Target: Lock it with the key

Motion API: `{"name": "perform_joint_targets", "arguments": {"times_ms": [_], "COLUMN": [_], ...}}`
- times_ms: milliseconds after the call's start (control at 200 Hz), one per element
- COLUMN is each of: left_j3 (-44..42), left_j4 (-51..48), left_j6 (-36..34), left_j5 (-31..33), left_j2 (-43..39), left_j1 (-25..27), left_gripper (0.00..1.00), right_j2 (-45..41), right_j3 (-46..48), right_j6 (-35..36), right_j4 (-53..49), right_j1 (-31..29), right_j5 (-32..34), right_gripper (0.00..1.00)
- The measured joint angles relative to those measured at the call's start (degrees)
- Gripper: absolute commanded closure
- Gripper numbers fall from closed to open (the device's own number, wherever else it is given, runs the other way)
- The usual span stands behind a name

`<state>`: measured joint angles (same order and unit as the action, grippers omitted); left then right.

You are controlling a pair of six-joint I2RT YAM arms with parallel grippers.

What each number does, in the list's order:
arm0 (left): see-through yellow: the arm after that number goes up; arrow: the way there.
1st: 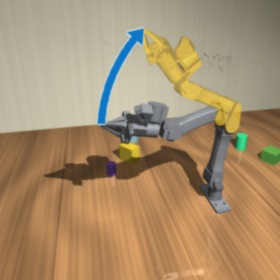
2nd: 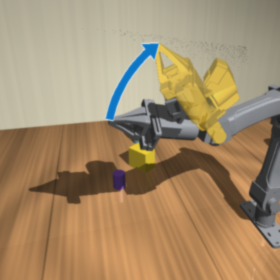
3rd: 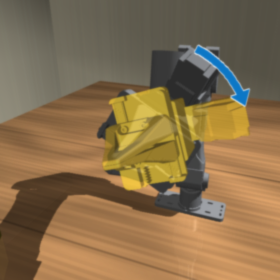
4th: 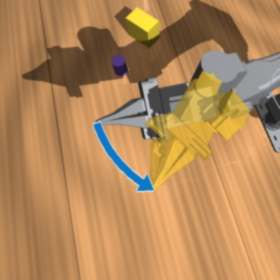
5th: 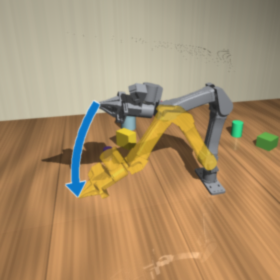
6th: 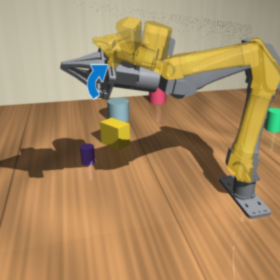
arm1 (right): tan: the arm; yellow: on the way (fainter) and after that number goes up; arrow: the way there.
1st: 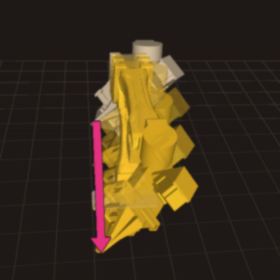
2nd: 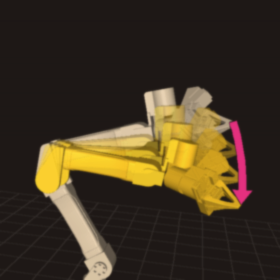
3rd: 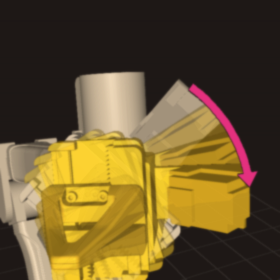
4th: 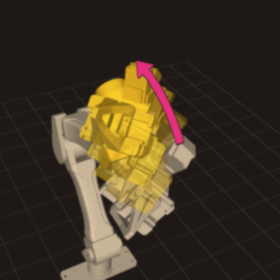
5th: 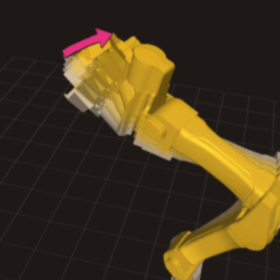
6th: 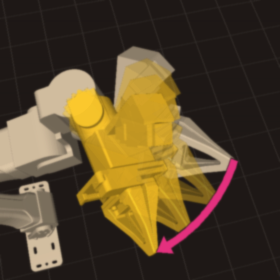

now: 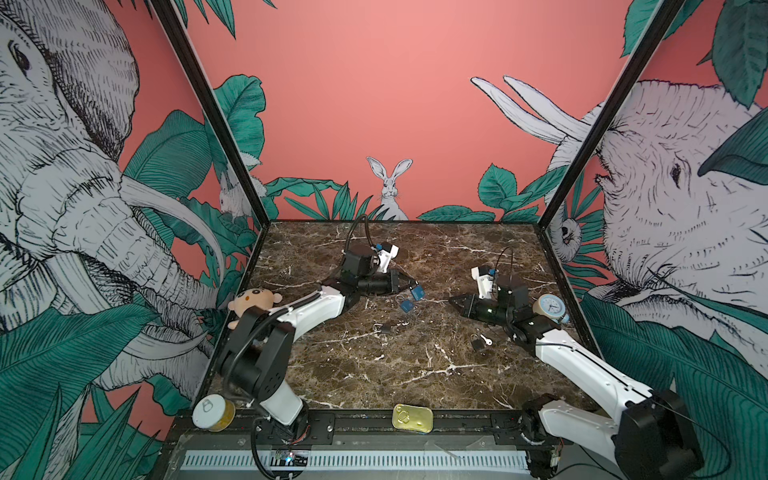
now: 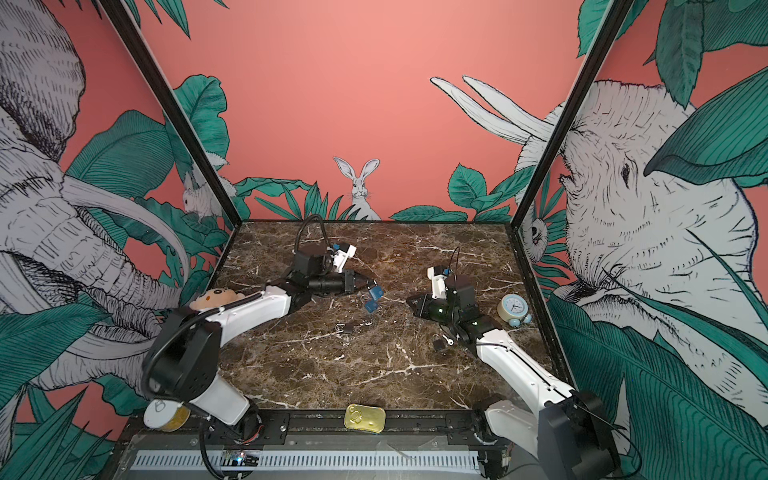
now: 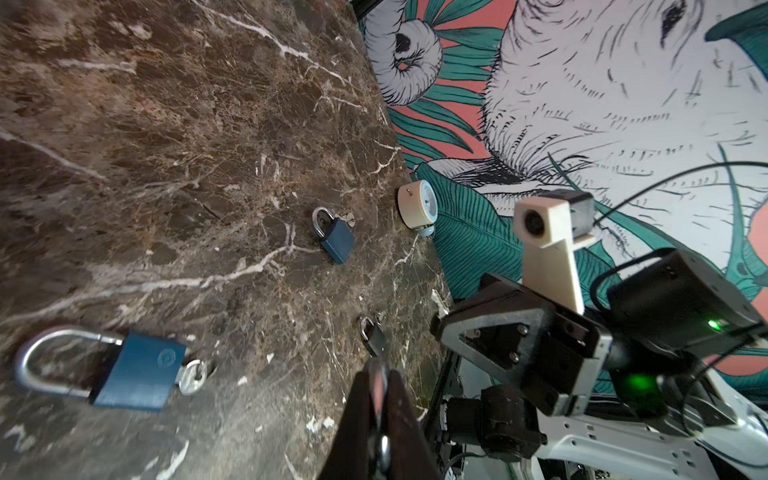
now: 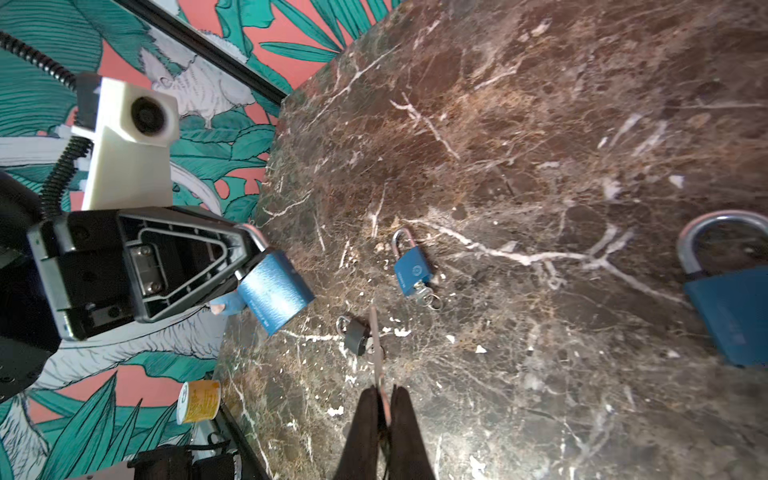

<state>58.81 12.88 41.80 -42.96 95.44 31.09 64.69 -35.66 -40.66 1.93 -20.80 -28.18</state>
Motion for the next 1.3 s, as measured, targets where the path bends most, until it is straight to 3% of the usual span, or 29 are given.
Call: {"name": "perform_joint_targets", "arguments": {"times_ms": [280,550,815,1080,1235,1300], "left_j3": [20.22,37.2,46.88,48.15,48.15,48.17], "left_j4": [-2.4,-11.96,-20.94,-26.16,-26.97,-26.99], "left_j6": [0.61,0.52,-0.52,-1.33,-1.33,-1.31], "left_j5": [-1.16,-1.25,-0.48,0.7,1.49,1.64], "left_j2": [23.58,37.48,42.16,42.56,42.93,43.15], "left_j1": [1.88,2.86,3.5,3.54,3.58,3.58], "left_gripper": [1.0,1.0,1.0,1.0,0.96,0.89], "right_j2": [10.47,15.98,18.97,21.42,21.77,21.77], "right_j3": [-0.9,-7.13,-8.44,-9.42,-10.23,-10.23], "right_j6": [0.52,3.91,5.29,5.51,5.55,5.55], "right_j4": [2.86,2.93,2.97,3.04,3.45,3.52], "right_j1": [5.62,6.25,6.32,6.34,6.34,6.34], "right_j5": [-1.01,-1.18,-1.18,-1.36,-1.44,-1.42], "right_gripper": [1.0,1.0,1.0,1.0,1.0,1.0]}}
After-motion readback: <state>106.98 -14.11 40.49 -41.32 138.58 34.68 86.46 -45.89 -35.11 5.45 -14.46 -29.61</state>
